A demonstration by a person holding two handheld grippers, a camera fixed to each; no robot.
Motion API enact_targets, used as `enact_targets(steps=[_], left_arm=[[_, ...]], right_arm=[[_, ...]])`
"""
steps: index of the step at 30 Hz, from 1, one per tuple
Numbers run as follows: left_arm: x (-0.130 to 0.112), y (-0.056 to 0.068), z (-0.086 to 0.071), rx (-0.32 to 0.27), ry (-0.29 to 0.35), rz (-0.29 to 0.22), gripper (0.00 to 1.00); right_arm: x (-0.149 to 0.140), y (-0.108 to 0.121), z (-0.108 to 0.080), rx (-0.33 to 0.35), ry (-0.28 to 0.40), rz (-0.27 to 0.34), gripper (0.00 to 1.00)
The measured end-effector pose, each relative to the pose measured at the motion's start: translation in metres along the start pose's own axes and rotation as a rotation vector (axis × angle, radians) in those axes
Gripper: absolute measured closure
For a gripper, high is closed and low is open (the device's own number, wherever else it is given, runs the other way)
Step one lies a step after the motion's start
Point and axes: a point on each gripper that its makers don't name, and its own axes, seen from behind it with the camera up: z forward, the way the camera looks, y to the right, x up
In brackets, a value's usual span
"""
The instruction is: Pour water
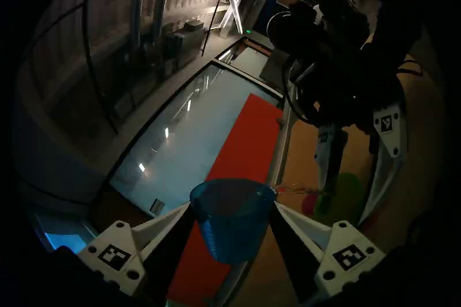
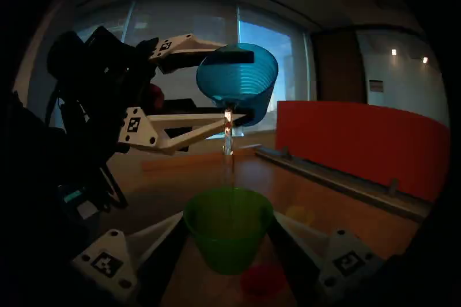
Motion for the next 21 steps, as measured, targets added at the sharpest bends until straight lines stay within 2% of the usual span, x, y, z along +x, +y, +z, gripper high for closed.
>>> enact_targets(steps=[21], left_arm=[[0.0054,-0.0034,0.0004,0.013,0.004,0.068,0.15]], right_arm=[[0.0021,0.0026,-0.0034,-0.008,0.004,-0.012,0.1]])
